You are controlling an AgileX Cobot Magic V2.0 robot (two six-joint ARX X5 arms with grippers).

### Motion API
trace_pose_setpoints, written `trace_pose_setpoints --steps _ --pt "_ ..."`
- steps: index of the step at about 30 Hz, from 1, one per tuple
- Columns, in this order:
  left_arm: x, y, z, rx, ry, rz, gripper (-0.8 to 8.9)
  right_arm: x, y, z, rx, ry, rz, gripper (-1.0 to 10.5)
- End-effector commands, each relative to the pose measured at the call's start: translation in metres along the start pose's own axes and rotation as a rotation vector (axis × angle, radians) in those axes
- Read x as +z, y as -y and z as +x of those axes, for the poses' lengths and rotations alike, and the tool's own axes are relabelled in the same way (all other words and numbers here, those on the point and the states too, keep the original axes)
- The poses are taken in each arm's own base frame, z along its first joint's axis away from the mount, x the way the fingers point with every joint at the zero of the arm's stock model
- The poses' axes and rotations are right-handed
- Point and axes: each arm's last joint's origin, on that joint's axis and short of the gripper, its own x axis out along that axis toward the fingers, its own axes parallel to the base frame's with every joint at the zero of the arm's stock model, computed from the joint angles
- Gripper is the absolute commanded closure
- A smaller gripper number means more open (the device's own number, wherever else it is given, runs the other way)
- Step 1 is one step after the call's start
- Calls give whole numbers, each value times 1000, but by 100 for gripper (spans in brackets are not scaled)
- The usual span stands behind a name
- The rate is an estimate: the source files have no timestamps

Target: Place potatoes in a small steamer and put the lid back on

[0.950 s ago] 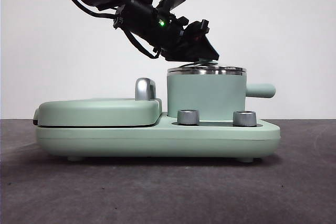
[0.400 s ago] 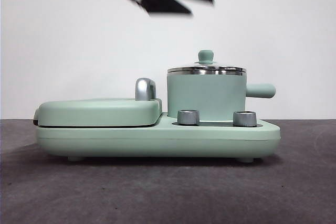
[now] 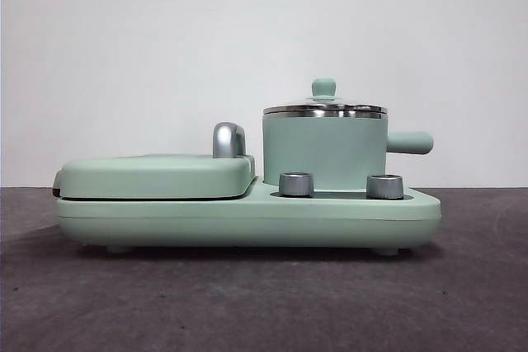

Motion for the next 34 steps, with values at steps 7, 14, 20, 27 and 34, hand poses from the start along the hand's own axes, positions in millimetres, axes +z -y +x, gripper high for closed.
trace_pose_setpoints --steps 7,14,20,27,34 --pt "-70 24 -73 223 45 -118 443 1 -3 -1 74 -7 -9 679" --pt "-82 37 -91 241 8 -110 804 1 -3 -1 76 -15 -9 918" --pt "-82 36 -91 242 13 -107 807 2 -3 0 94 -9 -2 929" --pt "-81 37 -93 242 18 -104 807 6 -3 -2 93 40 -6 928" --pt "-83 36 -92 259 7 8 807 6 -3 -2 93 42 -6 928"
